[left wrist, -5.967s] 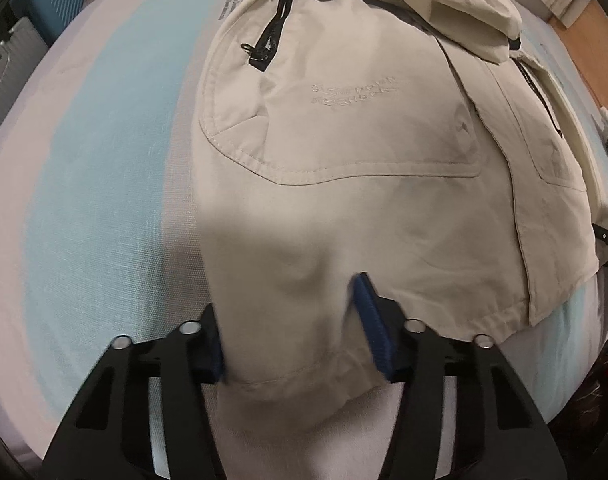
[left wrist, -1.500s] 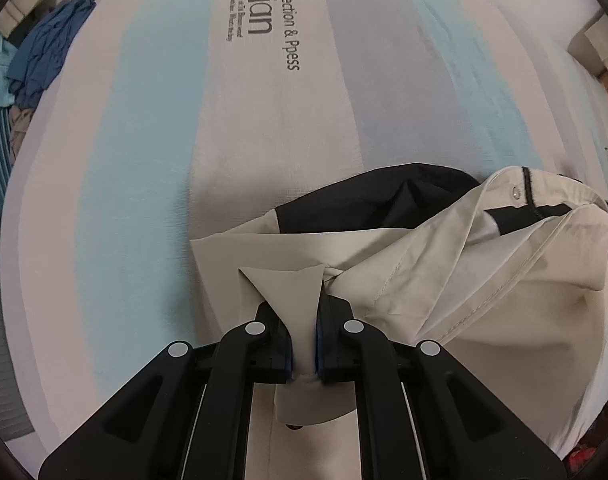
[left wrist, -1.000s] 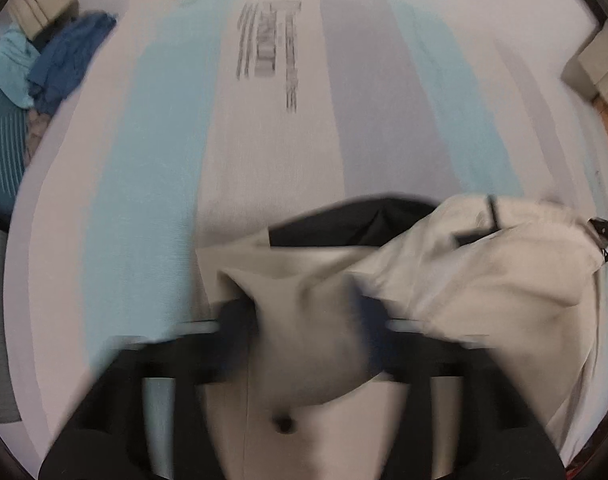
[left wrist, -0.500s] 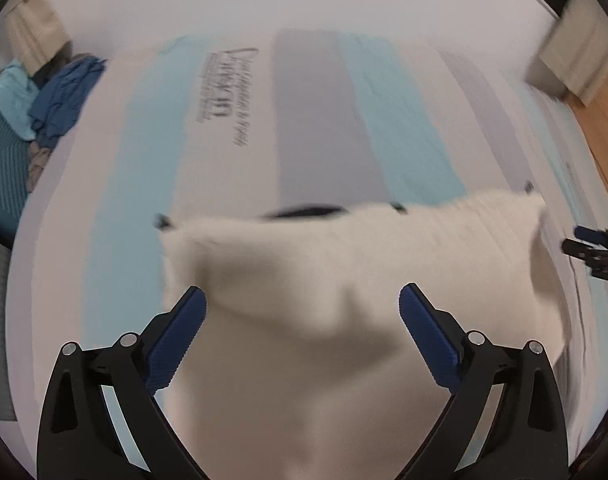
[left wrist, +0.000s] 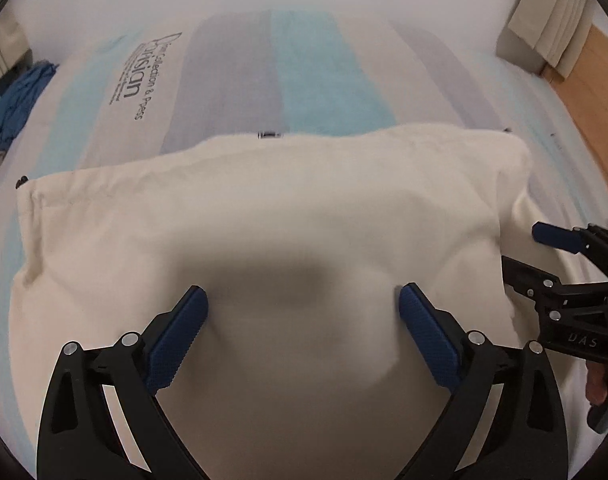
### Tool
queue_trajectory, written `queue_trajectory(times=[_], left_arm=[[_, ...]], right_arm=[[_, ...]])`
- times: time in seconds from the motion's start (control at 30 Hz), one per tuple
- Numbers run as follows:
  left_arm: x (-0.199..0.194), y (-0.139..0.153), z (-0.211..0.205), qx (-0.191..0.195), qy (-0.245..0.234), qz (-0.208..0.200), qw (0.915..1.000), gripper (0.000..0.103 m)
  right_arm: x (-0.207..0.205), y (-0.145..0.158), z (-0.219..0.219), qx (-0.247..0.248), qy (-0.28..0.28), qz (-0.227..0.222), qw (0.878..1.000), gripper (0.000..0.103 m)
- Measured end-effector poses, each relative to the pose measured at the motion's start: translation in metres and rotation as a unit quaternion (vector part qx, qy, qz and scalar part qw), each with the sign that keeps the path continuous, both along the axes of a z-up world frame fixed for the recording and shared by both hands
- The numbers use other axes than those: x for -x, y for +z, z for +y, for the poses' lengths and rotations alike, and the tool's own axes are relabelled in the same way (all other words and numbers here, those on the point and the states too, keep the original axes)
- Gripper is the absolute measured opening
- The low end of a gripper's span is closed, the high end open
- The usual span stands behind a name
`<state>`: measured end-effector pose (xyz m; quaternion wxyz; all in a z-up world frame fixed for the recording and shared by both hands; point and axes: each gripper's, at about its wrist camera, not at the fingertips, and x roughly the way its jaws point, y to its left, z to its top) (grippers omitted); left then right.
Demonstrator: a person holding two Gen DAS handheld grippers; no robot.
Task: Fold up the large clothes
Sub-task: 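Grasp the folded jacket bundle with the right gripper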
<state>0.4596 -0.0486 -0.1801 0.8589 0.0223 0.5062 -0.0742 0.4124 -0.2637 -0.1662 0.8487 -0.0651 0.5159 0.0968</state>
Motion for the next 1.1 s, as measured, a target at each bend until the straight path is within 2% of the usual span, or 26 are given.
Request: queue_trajectory(times=[0.13,0.27,0.33,0.43,0.53,0.67,0.73,0.83,1.0,1.03,1.1], left_arm=[[0.002,-0.018,-0.001,-0.016,0.003,-0.018,0.9997,0.096],[0.001,-0.034,-0.006,-0.035,0.005,-0.025,0.999,0.098],[0.002,-0.028,-0.006,-0.037,0.006,-0.019,0.9991,0.098],[0.006,-0.015,-0.003,-0.037,0.015,-0.008,0.9992,0.097],[0.019,-0.001,0.005,0.007,0.033,0.012,0.9994,0.097],[0.041,-0.005,0.003,0.001,0.037,0.022,0.9991,0.097],[0.043,-0.014,0.002,-0.004,0.042,0.026,0.9988,0.097],[0.037,-0.022,0.0,-0.009,0.05,0.032,0.9982,0.098],[0.029,-0.03,0.0,-0.014,0.052,0.041,0.9977,0.098],[0.028,-0.031,0.0,-0.015,0.052,0.044,0.9976,0.098],[0.027,-0.033,0.0,-0.016,0.051,0.049,0.9974,0.098]], right_arm=[[0.001,-0.021,0.0,0.014,-0.014,-0.016,1.0,0.076],[0.0,-0.032,0.0,0.037,0.005,-0.023,0.999,0.077],[0.0,-0.023,-0.006,0.032,0.019,-0.018,0.999,0.077],[0.001,0.001,-0.029,0.041,0.009,-0.033,0.999,0.078],[0.0,0.009,-0.066,0.034,-0.012,-0.009,0.999,0.083],[0.002,-0.007,-0.11,0.013,-0.028,0.044,0.999,0.086],[0.003,-0.018,-0.118,-0.01,-0.026,0.07,0.997,0.086],[0.007,-0.027,-0.125,-0.044,-0.029,0.086,0.995,0.086],[-0.001,-0.05,-0.15,-0.153,-0.055,0.133,0.978,0.087],[0.0,-0.049,-0.152,-0.163,-0.054,0.133,0.976,0.086],[0.004,-0.046,-0.152,-0.196,-0.034,0.14,0.97,0.066]])
